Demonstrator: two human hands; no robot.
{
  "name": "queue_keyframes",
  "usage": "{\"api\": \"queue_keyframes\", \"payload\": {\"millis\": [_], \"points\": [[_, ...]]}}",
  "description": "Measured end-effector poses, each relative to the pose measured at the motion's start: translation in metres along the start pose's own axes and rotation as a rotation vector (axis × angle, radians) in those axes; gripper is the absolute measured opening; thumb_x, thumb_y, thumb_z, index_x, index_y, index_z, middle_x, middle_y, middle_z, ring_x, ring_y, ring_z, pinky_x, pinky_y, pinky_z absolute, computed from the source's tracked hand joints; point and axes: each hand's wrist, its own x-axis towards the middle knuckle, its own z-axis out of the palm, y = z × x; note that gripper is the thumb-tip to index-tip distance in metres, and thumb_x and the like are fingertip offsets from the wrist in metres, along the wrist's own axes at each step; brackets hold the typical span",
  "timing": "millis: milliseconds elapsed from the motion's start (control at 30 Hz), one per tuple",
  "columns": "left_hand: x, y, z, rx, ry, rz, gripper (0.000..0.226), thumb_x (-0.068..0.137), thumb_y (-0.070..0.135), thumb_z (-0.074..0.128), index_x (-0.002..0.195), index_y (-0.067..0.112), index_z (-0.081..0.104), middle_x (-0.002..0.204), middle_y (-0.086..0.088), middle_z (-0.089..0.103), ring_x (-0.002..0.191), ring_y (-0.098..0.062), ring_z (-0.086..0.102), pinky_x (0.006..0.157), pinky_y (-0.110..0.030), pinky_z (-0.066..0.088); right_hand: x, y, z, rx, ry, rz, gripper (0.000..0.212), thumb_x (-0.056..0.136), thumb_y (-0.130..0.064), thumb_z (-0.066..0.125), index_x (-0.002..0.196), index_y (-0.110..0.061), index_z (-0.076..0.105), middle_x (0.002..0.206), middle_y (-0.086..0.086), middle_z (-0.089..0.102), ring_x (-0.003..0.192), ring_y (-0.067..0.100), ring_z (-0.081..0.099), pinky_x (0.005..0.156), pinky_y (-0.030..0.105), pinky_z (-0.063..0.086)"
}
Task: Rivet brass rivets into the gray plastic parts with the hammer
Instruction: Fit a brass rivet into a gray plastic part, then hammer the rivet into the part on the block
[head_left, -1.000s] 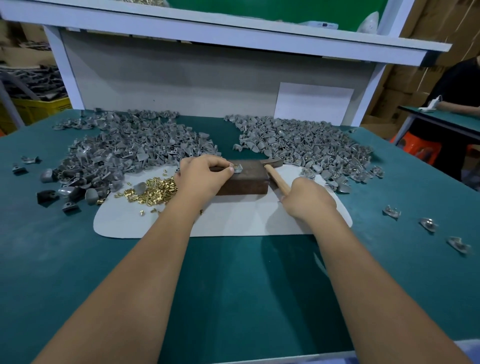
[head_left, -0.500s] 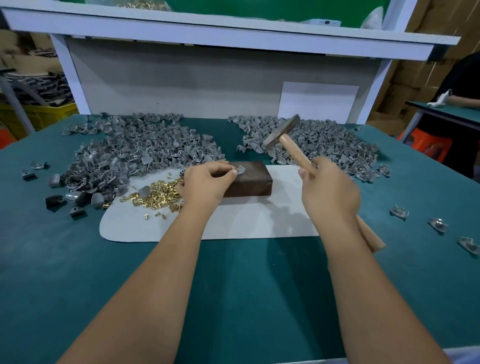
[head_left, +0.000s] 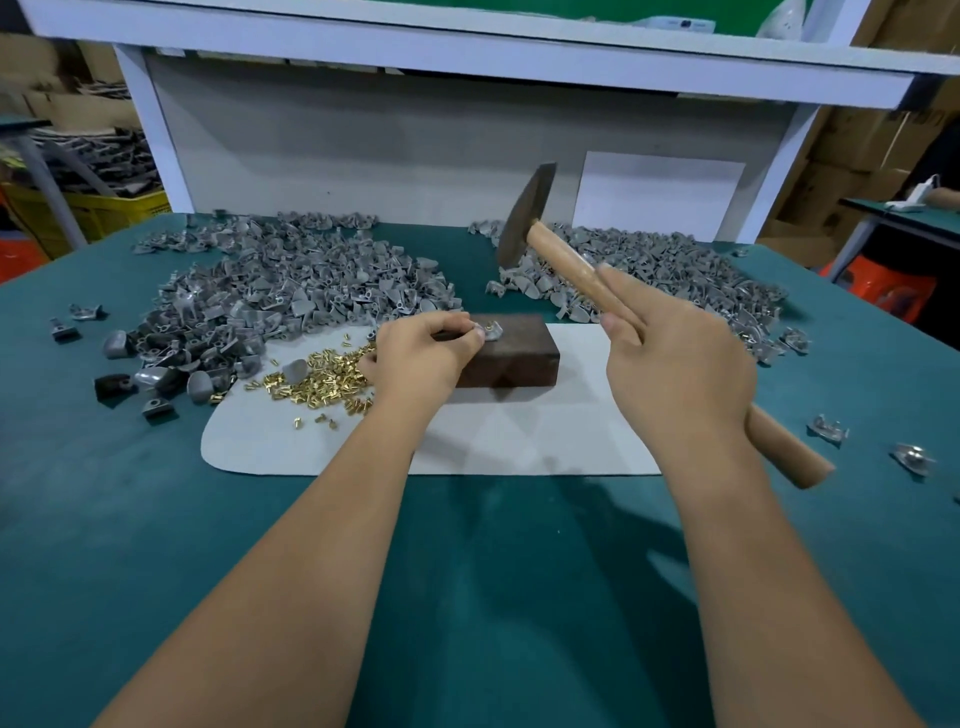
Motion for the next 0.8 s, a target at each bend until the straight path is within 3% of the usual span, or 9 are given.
{"api": "queue_keyframes", "payload": {"millis": [167,300,467,567,667,800], "points": [[0.0002,0.0004,0.0005,-0.035,-0.01,-0.006,0.016,0.08,0.035,0.078,0.068,0.042,0.07,0.104,0.019,0.072,0.116,-0.016,0.059,0.108,-0.048,0.039,-0.0023,0.0,-0.003,-0.133,-0.135,-0.078,0.038,0.094,-0.033,0.052,0.126,-0.053,0.049,0.093,-0.004,0.068,0.084,0.028,0.062,0.063,0.031,0.036],[-0.0001,0.0025,0.0016,0.057,0.045,-0.01,0.017,0.08,0.042,0.077,0.065,0.04,0.069,0.096,0.025,0.068,0.116,-0.008,0.053,0.109,-0.045,0.029,-0.0003,-0.002,-0.0013,-0.064,-0.008,-0.053,0.04,0.094,-0.033,0.053,0.128,-0.054,0.049,0.085,-0.003,0.065,0.067,0.022,0.049,0.058,0.03,0.034],[-0.0012,0.0009,0.0013,0.082,0.049,0.011,0.019,0.08,0.043,0.076,0.063,0.044,0.066,0.088,0.028,0.065,0.109,-0.006,0.055,0.102,-0.039,0.029,-0.0035,-0.0022,0.0007,-0.188,-0.106,-0.105,0.04,0.094,-0.033,0.052,0.128,-0.054,0.047,0.089,-0.002,0.066,0.079,0.028,0.061,0.06,0.03,0.034],[0.0017,-0.0007,0.0027,0.058,0.052,0.012,0.021,0.079,0.042,0.077,0.061,0.043,0.066,0.086,0.029,0.064,0.112,-0.007,0.056,0.107,-0.04,0.03,-0.0024,-0.004,0.0004,-0.149,-0.038,-0.07,0.04,0.094,-0.034,0.052,0.128,-0.055,0.047,0.087,-0.003,0.064,0.077,0.027,0.061,0.058,0.029,0.033],[0.0008,0.0006,0.0041,0.131,0.092,0.018,0.021,0.079,0.046,0.075,0.06,0.042,0.065,0.077,0.034,0.06,0.105,-0.004,0.053,0.093,-0.036,0.024,-0.0023,-0.0038,0.0015,-0.127,-0.051,-0.076,0.04,0.093,-0.035,0.053,0.127,-0.055,0.048,0.089,-0.003,0.066,0.08,0.028,0.062,0.06,0.03,0.033],[0.0003,-0.0022,0.0061,0.151,0.119,0.043,0.009,0.079,0.048,0.073,0.074,0.041,0.072,0.092,0.023,0.068,0.114,-0.008,0.05,0.087,-0.035,0.017,-0.0047,-0.0047,0.0034,-0.168,-0.096,-0.073,0.04,0.094,-0.035,0.051,0.127,-0.057,0.047,0.088,-0.005,0.065,0.079,0.027,0.061,0.059,0.029,0.032]]}}
